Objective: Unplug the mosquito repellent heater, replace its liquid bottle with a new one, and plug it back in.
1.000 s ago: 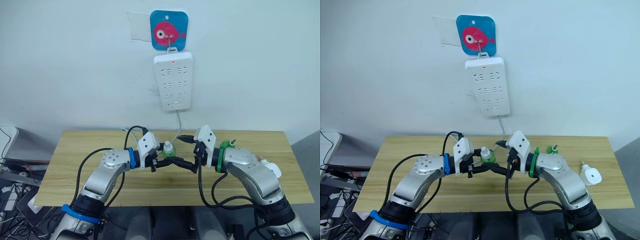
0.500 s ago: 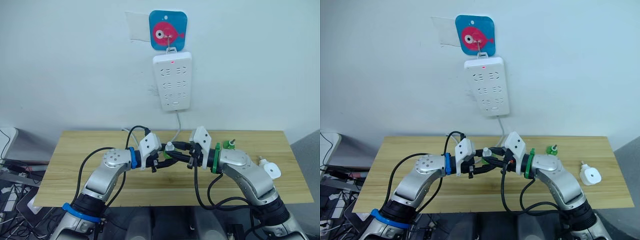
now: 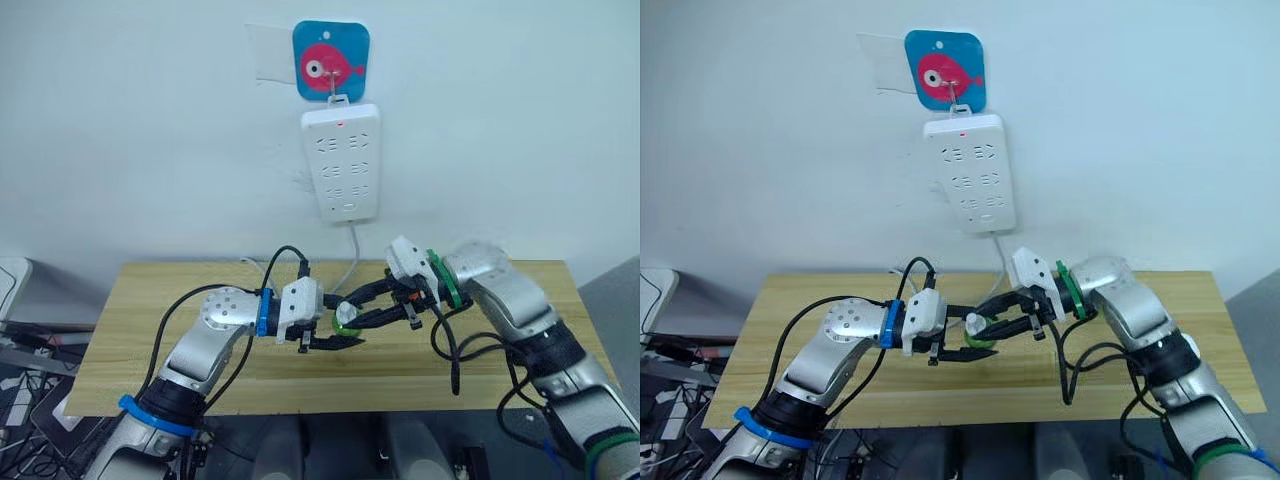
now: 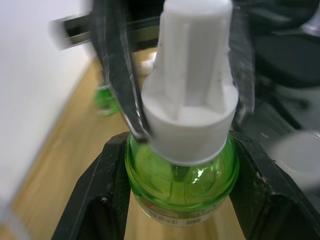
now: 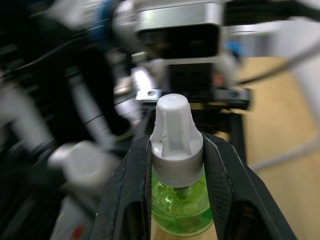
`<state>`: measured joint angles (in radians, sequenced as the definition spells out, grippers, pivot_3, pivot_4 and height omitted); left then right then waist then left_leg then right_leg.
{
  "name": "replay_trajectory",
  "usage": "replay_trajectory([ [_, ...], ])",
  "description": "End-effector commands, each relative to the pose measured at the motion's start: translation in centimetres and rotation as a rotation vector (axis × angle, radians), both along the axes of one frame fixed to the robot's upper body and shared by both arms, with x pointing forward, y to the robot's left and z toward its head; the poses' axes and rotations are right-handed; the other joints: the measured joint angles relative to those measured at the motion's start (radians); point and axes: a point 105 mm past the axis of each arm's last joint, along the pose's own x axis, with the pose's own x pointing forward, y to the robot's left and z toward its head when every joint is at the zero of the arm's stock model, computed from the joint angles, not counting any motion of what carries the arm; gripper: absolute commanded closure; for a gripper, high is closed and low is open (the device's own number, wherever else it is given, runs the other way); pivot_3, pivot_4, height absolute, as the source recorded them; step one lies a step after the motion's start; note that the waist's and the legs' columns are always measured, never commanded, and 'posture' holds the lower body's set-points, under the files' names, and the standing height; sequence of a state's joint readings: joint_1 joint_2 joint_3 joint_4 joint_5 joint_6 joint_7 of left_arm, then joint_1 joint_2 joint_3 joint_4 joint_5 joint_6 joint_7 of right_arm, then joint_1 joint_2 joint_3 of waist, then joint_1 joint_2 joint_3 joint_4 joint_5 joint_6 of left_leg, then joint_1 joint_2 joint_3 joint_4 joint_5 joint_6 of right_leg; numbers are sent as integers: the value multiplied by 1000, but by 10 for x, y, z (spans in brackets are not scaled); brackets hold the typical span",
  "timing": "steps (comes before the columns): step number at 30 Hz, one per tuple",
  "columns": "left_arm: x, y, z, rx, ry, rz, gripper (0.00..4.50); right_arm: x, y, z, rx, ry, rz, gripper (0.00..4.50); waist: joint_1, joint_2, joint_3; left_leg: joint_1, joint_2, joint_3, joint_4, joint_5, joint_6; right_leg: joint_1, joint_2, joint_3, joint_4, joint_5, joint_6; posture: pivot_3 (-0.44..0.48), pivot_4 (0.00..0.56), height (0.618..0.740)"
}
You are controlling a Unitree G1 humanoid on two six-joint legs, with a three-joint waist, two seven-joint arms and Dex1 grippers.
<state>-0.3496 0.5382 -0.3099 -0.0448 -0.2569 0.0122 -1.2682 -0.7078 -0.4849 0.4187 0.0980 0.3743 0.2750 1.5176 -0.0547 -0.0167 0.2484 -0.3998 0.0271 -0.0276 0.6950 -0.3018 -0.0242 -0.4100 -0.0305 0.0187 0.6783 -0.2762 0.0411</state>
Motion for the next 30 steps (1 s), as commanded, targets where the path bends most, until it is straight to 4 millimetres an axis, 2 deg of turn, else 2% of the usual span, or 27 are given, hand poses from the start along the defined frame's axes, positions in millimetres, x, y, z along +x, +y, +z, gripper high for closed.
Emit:
replay_trajectory([
  [1, -6, -3, 1, 19, -28, -76, 2250, 2, 5, 1, -8, -32, 116, 3446, 2, 0, 0, 0, 1, -1, 0, 0, 0, 0, 0, 0, 1, 0, 0, 0, 221, 740],
  [4, -3, -3, 4, 13, -31, -73, 2250, 9, 7, 4, 1, -43, 113, 3446, 7, 0, 0, 0, 2, -1, 1, 0, 0, -1, -1, 0, 2, -1, -1, -1, 221, 740],
  [8, 3, -2, 5, 9, -37, -53, 2250, 24, -4, 8, 18, -61, 15, 2133, 18, 0, 0, 0, 2, -1, 1, 0, 0, 0, -5, 0, 2, -1, -1, -13, 222, 740],
  [10, 6, -1, 5, 6, -38, -37, 2250, 30, -22, 4, 13, -82, -91, 1374, 26, 0, 0, -1, 1, 0, 1, 0, 0, 0, -6, 0, 1, -1, -1, -19, 220, 740],
  [13, 9, 1, 4, 4, -34, -14, 2250, 22, -46, -1, 8, -77, -207, 229, 42, 0, 0, -2, -1, -1, 1, 0, 0, 0, -8, -1, 0, -1, -1, -31, 227, 740],
  [14, 10, 1, 4, -2, -31, -1, 2250, 17, -49, -1, 31, -80, -274, 28, 43, 0, 0, -2, -1, -1, 1, 0, 0, 0, -9, -1, -1, -1, -1, -33, 226, 740],
  [17, 14, 2, 5, -22, -17, 36, 2250, 5, -50, 0, 85, -93, -430, 28, 30, 0, 0, -3, 0, -1, 1, 0, 0, 0, -8, -1, -1, -1, -1, -42, 228, 740],
  [23, 23, 2, 7, -60, 23, 115, 2250, -8, -29, 3, 242, -93, -743, 28, 9, 1, 0, 0, 1, -2, 1, 0, 0, 0, -1, 0, 3, -1, -1, -68, 235, 740],
  [30, 29, -1, 8, -59, 23, 124, 2250, -13, -2, -6, 271, -60, -838, 28, 6, 1, 0, 0, 1, -2, 1, 0, 0, 0, 1, 1, 2, -1, -1, -87, 235, 740],
])
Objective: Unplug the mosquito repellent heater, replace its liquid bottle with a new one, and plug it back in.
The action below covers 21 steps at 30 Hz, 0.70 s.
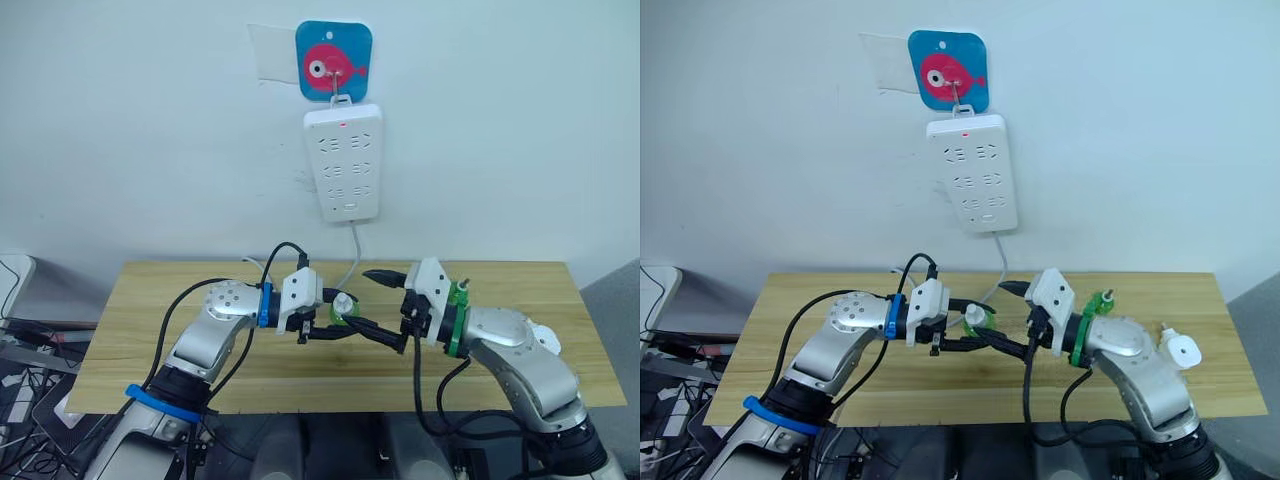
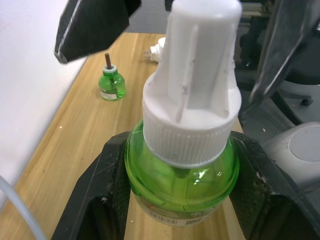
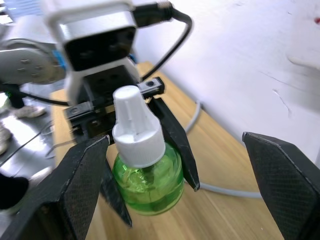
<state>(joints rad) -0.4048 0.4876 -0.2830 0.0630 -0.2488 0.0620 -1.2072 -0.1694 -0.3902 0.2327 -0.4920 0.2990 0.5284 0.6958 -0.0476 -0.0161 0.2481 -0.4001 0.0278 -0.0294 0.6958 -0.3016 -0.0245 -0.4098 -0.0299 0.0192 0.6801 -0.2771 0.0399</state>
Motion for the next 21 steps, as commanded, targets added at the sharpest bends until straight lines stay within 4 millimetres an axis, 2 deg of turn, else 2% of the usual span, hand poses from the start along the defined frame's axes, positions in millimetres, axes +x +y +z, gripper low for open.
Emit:
replay_trajectory([
  [1, 5, -3, 10, -26, -33, -1, 2250, -3, 13, 8, 19, -40, -5, 28, -3, 0, 0, 0, 0, 0, 0, 0, 0, 0, 0, 0, 0, 0, 0, -87, 235, 740],
  [4, 6, -4, 11, -28, -37, -3, 2250, -1, 18, 8, 25, -42, -16, 28, -4, 0, 0, 0, -1, 0, 0, 0, 0, 0, 0, 0, 0, 0, 0, -88, 236, 740],
  [8, 6, -4, 11, -27, -38, -3, 2250, 1, 22, 11, 46, -43, -23, 1258, -5, 0, 0, 0, 0, 0, 0, 0, 0, 0, 1, 0, 0, 0, 0, -84, 236, 740],
  [13, 2, -1, 7, -14, -37, -7, 2250, -1, 23, 12, 59, -35, -12, 3101, -6, 0, 0, 0, 0, 0, 0, 0, 0, 0, 1, 0, 0, 0, 0, -82, 237, 740],
  [14, 2, -1, 7, -14, -37, -8, 2250, -1, 24, 12, 61, -35, -5, 3355, -6, 0, 0, 0, 0, 0, 0, 0, 0, 0, 1, 0, 0, 0, 0, -82, 237, 740],
  [18, 0, -4, 7, -15, -39, -24, 2250, -17, 38, 14, 59, -33, 129, 3359, -6, 0, 0, 0, 0, 0, 0, 0, 0, 0, 1, 0, 0, 0, 0, -73, 233, 740],
  [21, -3, -6, 6, 1, -52, -60, 2250, -64, 64, 6, 19, -14, 395, 3359, -6, 0, 0, 0, -1, 0, 0, 0, 0, 0, 1, 0, 0, 0, 0, -62, 231, 740],
])
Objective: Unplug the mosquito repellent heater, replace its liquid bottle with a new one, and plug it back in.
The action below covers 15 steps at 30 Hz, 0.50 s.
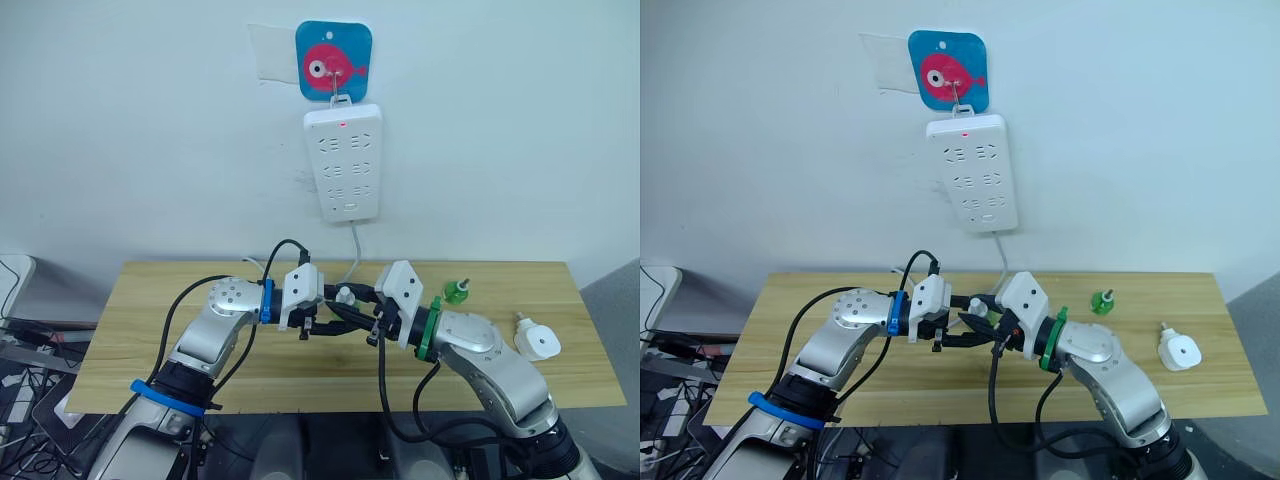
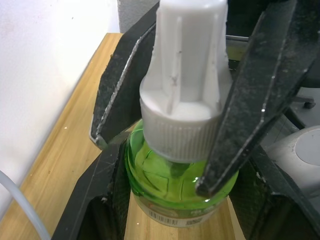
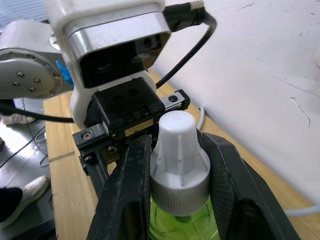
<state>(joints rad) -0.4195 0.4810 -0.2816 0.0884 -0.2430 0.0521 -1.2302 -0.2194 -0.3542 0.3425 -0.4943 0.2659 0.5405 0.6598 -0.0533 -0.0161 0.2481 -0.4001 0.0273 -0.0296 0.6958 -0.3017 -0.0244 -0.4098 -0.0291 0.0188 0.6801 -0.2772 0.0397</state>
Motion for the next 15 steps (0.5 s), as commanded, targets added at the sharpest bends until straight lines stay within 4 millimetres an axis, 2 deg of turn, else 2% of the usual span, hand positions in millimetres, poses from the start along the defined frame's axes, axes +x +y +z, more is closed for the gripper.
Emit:
replay_trajectory([
  [1, -6, -6, 7, -5, -53, -52, 2250, -75, 43, 1, 18, 20, 408, 3359, 0, 0, 0, 0, 0, 0, 0, 0, 0, 0, 0, 0, 0, 0, 0, -62, 231, 740],
  [3, -11, -7, 7, -3, -47, -78, 2250, -114, 53, -9, -22, 39, 579, 3359, 0, 0, 0, 0, 0, 0, 0, 0, 0, 0, 0, 0, 0, -1, -1, -46, 230, 740],
  [5, -21, -8, 6, 3, -35, -123, 2250, -159, 54, -25, -87, 49, 755, 3359, 1, 0, 0, 0, 0, -1, -1, 0, 0, 0, 0, 0, 0, -1, -2, -22, 225, 740],
  [6, -25, -8, 6, 5, -28, -140, 2250, -175, 52, -31, -109, 49, 808, 3359, 2, 0, 0, 0, 0, -1, -1, 0, 0, 0, 0, -1, 0, -1, -2, -14, 224, 740],
  [7, -29, -9, 5, 9, -23, -156, 2250, -175, 48, -33, -129, 36, 838, 3359, 4, 0, 0, 0, 0, -1, -1, 0, 0, 0, 0, -1, 0, -1, -2, -14, 224, 740],
  [8, -33, -9, 4, 11, -20, -168, 2250, -113, 35, -37, -216, 32, 827, 3359, 3, 0, 0, 0, 0, -1, 0, 0, 0, 0, 0, -1, 0, -1, -2, -6, 224, 740],
  [9, -35, -9, 4, 10, -16, -175, 2250, -53, 20, -22, -237, 26, 794, 3359, -1, -2, 1, 1, 0, -1, 0, 0, 0, 1, 1, -1, 0, -1, -2, -6, 224, 740],
  [10, -38, -10, 5, 7, -12, -181, 2250, -16, 9, -1, -213, 11, 781, 3359, -5, -4, 3, 3, 0, 2, 1, 0, 0, 2, 1, 1, 0, 0, -3, -3, 223, 740],
  [11, -39, -11, 5, 3, -7, -182, 2250, 4, 2, 12, -191, 5, 786, 3359, -3, -6, 6, 5, 0, 3, 1, 0, 0, 4, 1, 1, -1, 2, -4, -3, 221, 740],
  [15, -37, -13, 8, -14, 0, -171, 2250, 21, -2, 17, -175, 17, 828, 3359, 26, -9, 0, 7, 5, -6, -1, 3, 6, 6, 7, -5, 0, 1, -9, -8, 220, 740],
])
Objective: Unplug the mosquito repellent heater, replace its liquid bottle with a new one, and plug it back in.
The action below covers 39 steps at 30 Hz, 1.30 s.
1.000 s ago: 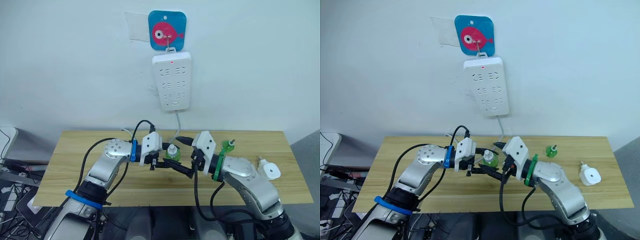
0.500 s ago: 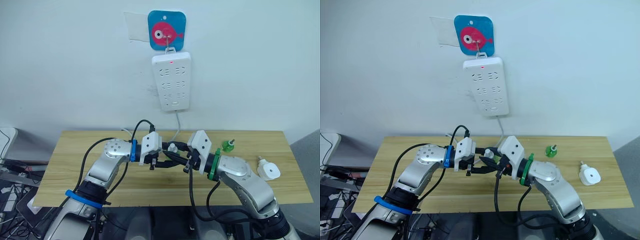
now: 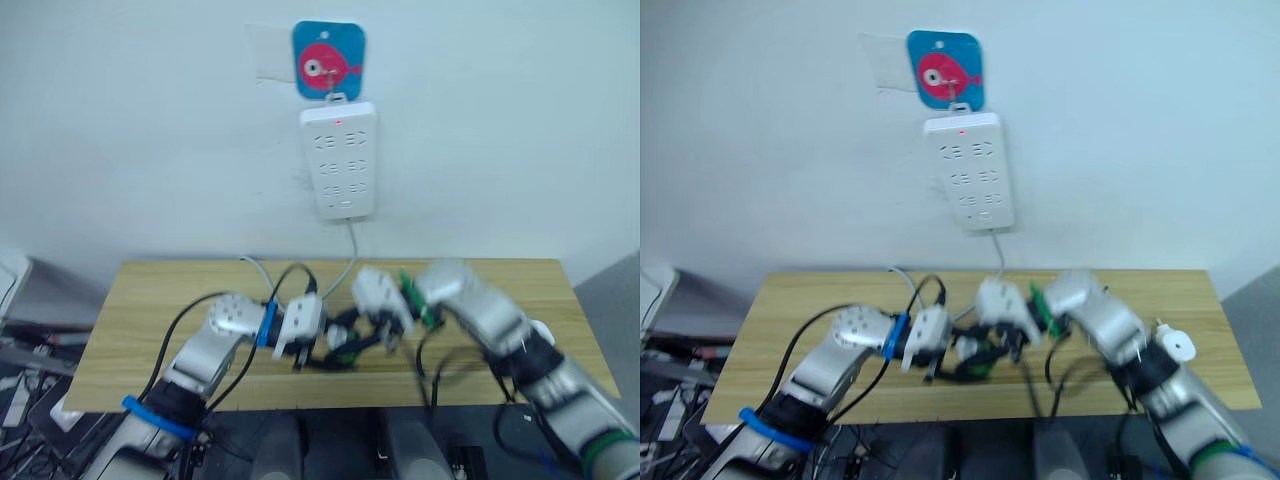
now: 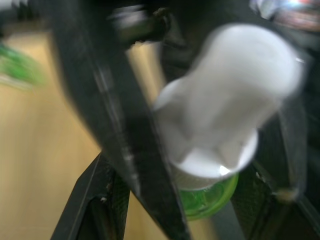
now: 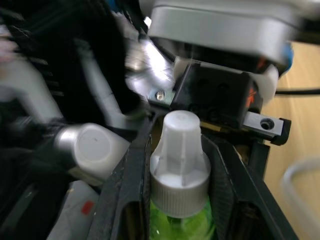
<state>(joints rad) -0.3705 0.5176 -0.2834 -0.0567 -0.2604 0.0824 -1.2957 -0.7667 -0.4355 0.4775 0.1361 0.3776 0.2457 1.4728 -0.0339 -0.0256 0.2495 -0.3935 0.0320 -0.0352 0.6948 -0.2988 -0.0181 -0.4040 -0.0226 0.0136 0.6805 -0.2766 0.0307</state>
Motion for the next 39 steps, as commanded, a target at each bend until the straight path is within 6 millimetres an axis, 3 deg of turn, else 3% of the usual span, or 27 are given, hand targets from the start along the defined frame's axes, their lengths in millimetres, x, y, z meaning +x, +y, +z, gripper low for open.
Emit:
replay_trajectory([
  [1, -12, -12, 0, -32, 26, -59, 2250, 7, -9, 0, 48, 39, 25, 3359, 9, 1, -1, -2, -1, -3, -2, -1, 2, -2, 0, -1, 0, -3, -1, -8, 220, 740],
  [6, -7, -11, 1, -38, 24, -38, 2250, 19, -25, -1, 31, 25, -25, 3359, 0, 2, -1, -18, 0, -4, 0, 1, -1, -18, -9, -1, 1, -5, -3, -35, 223, 740],
  [14, 1, -9, 0, -39, 23, -14, 2250, 22, -33, 6, 53, 6, -84, 3359, -1, 2, 0, -16, -5, -5, 1, 6, -10, -15, -12, -2, 2, 3, 4, -53, 225, 740],
  [18, 2, -9, -1, -42, 25, -11, 2250, 23, -39, 9, 66, -2, -123, 2117, 5, 2, 0, -16, -6, -5, 1, 6, -10, -14, -12, -1, 2, 3, 4, -56, 225, 740],
  [24, 5, -2, -2, -46, 39, 26, 2250, 27, -72, 14, 62, -34, -266, 81, 1, 2, 0, -17, -5, -4, 1, 6, -10, -15, -12, 0, 1, 3, 4, -63, 227, 740],
  [29, 11, 5, -5, -46, 69, 80, 2250, 13, -89, 16, 102, -46, -421, 29, 1, 2, 0, -17, -5, -4, 1, 6, -10, -15, -12, -1, 1, 3, 4, -74, 233, 740],
  [39, 18, 13, -14, 20, 98, 151, 2250, -7, -64, 1, 249, -53, -715, 29, -2, 2, 0, -17, -5, -5, 1, 6, -10, -15, -7, 0, 2, 3, 4, -89, 239, 740],
])
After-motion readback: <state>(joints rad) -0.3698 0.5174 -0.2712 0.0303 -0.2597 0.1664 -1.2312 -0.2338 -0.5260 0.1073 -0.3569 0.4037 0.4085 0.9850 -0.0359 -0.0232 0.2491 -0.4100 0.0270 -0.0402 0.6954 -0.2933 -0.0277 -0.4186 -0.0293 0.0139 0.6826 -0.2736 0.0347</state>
